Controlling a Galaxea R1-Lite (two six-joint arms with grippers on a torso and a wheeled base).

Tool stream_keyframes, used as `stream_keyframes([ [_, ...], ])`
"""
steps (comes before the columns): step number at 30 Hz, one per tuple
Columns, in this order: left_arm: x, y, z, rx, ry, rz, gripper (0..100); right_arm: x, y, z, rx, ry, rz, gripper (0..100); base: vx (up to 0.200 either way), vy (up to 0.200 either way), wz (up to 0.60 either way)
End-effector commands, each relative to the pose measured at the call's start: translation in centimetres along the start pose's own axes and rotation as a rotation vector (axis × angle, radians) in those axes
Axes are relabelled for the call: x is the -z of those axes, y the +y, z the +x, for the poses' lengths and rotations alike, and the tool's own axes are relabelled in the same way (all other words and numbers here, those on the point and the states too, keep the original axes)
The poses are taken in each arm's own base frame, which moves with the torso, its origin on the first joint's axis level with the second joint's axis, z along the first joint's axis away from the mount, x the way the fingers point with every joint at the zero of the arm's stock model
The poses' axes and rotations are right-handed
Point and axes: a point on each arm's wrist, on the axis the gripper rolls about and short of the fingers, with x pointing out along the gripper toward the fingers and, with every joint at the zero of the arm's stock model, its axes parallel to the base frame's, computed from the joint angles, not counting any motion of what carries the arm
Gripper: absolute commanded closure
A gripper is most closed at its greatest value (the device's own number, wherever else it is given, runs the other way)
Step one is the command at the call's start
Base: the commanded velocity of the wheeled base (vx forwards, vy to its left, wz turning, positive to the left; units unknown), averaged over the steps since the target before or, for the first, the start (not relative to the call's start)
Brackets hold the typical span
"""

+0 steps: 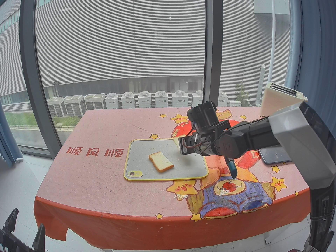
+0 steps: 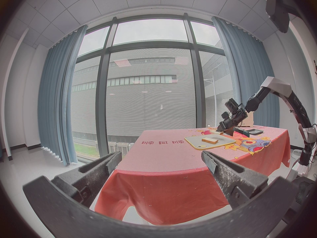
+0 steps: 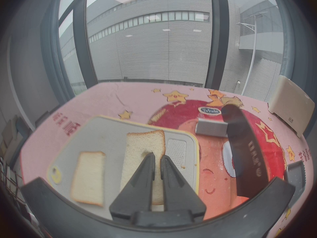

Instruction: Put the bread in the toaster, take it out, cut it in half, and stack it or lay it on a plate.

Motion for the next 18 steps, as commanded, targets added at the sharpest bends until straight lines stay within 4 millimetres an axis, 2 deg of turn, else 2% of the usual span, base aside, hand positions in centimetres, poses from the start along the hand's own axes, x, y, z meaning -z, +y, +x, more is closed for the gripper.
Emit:
stream_keyframes([
  [1, 0.4, 0.0, 0.1, 0.0, 0.011, 0.0, 0, -3.5, 0.3, -5.3, -0.06, -0.109, 0.071, 100, 0.0, 0.0, 0.0],
  [4, 0.4, 0.0, 0.1, -0.002, 0.011, -0.002, 0, -4.2, -0.1, -7.9, -0.086, -0.133, 0.099, 100, 0.0, 0.0, 0.0],
  [5, 0.4, 0.0, 0.1, -0.002, 0.011, -0.002, 0, -4.2, -0.1, -7.9, -0.086, -0.133, 0.099, 100, 0.0, 0.0, 0.0],
  [6, 0.4, 0.0, 0.1, -0.002, 0.011, 0.0, 0, -4.0, -0.8, -9.9, -0.092, -0.131, 0.101, 100, 0.0, 0.0, 0.0],
  [9, 0.5, 0.0, 0.1, -0.004, 0.013, 0.0, 0, -3.3, -2.1, -11.9, -0.075, -0.117, 0.105, 100, 0.0, 0.0, 0.0],
  [12, 0.5, 0.0, 0.1, -0.004, 0.013, -0.002, 0, -2.1, -4.9, -14.6, -0.02, -0.104, 0.113, 100, 0.0, 0.0, 0.0],
  [16, 0.4, 0.0, 0.1, -0.004, 0.011, -0.005, 0, -0.7, -9.6, -18.1, 0.087, -0.118, 0.108, 100, 0.0, -0.2, 0.0],
  [18, 0.4, 0.0, 0.1, -0.004, 0.011, -0.005, 0, -0.1, -11.4, -19.2, 0.131, -0.123, 0.109, 100, 0.0, -0.2, 0.0],
])
